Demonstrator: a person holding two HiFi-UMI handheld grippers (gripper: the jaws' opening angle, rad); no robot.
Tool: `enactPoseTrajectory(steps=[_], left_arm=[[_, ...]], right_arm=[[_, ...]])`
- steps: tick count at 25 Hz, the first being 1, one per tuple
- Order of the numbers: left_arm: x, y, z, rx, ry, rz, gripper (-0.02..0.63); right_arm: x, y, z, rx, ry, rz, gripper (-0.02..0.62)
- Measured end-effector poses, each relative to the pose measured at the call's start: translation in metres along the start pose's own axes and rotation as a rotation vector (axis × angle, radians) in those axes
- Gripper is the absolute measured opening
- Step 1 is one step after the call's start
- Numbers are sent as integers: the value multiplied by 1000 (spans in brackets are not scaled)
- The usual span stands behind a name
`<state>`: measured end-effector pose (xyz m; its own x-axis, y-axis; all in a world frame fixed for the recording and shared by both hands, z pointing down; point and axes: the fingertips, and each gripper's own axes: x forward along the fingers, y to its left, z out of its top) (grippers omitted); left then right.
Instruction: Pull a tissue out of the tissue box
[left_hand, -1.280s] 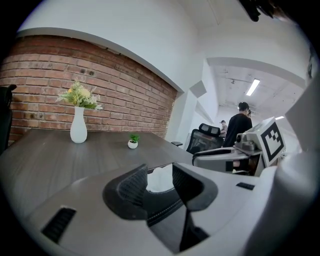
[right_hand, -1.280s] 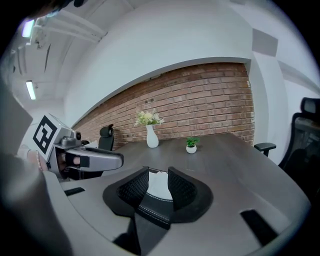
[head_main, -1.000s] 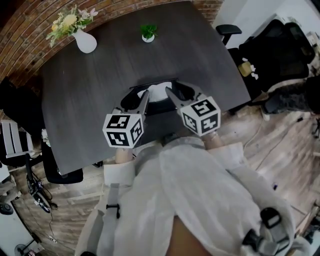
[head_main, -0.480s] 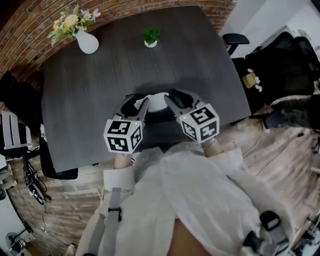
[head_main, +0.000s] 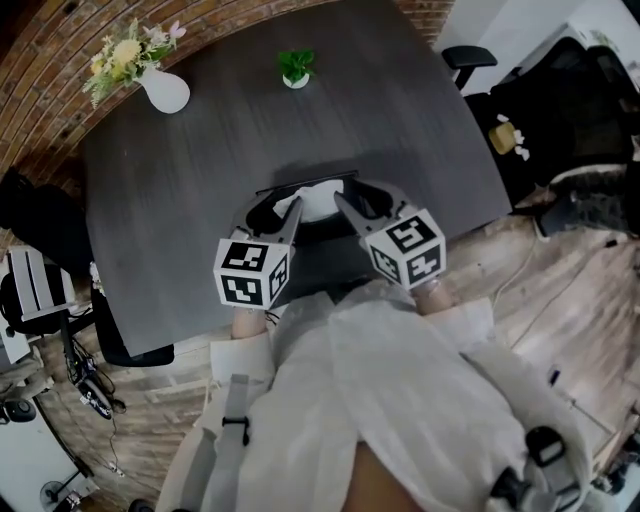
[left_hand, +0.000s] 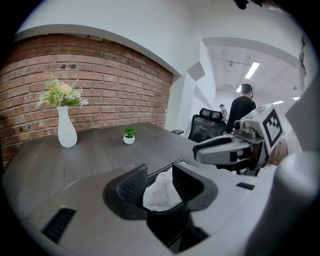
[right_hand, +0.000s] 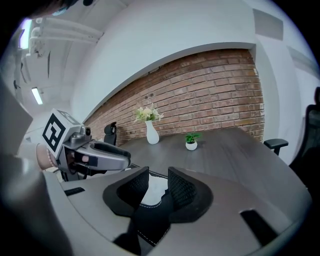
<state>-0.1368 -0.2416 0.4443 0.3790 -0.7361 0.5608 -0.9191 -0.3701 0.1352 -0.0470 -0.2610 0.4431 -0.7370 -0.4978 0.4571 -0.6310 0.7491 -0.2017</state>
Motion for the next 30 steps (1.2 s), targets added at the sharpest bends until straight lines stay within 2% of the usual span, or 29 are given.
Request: enactPoseTrajectory(steps=[17,30], left_arm=[[28,-7,-7,270,160,-147,137],[51,-15,-29,430,288,-194,137]], right_arm=[[-14,-1,-22,67,17,-81,100],[-23,-5,-35,104,26,-115,100]])
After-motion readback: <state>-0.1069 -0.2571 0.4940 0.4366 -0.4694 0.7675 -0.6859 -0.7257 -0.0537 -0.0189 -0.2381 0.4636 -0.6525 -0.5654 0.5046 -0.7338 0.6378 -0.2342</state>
